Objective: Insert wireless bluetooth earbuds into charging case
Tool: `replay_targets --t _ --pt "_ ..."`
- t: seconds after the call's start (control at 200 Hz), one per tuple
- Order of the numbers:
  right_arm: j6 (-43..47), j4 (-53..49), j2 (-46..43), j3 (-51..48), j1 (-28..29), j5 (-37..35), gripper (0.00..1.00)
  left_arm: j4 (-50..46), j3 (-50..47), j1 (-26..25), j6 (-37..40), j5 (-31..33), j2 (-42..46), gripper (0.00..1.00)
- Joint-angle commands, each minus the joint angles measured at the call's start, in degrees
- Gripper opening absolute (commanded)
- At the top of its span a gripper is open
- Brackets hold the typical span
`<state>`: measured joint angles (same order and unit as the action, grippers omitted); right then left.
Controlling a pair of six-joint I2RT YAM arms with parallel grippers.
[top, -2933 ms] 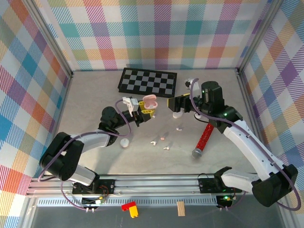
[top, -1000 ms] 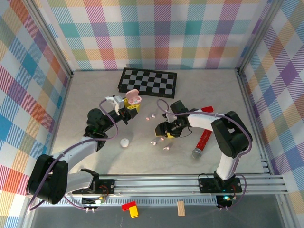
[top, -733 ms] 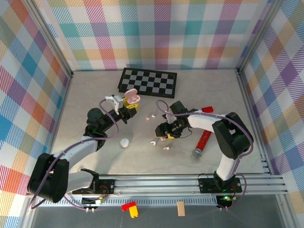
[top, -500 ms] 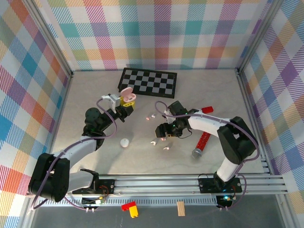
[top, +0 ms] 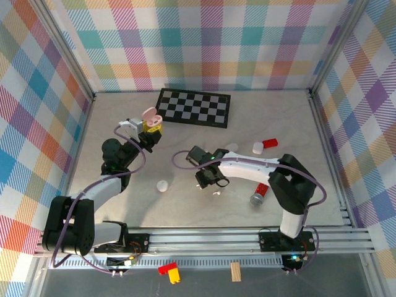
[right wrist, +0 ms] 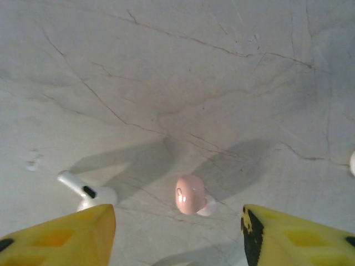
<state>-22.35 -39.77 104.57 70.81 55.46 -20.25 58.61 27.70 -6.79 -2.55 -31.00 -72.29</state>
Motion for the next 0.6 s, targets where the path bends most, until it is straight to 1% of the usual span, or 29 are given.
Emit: replay_targets --t 0.0,0.145,0.24,0.6 --pt "-1.8 -6.22 3.15 3.24 1.37 -9.02 0.53 2.83 1.91 0.62 -1.06 -2.26 -0.04 0.35" --pt "-1.34 -7.25 5.58 4.97 2.28 -10.07 0.43 2.78 1.81 0.62 -1.06 -2.57 0.04 0.35" --pt "-0.95 -7.34 6.55 5.52 2.33 -10.03 0.38 2.57 1.49 0.68 -1.06 -2.66 0.5 0.35" --pt "1.06 -7.15 8.91 6.89 2.58 -7.27 0.37 1.33 1.98 0.64 -0.6 -3.6 0.57 0.35"
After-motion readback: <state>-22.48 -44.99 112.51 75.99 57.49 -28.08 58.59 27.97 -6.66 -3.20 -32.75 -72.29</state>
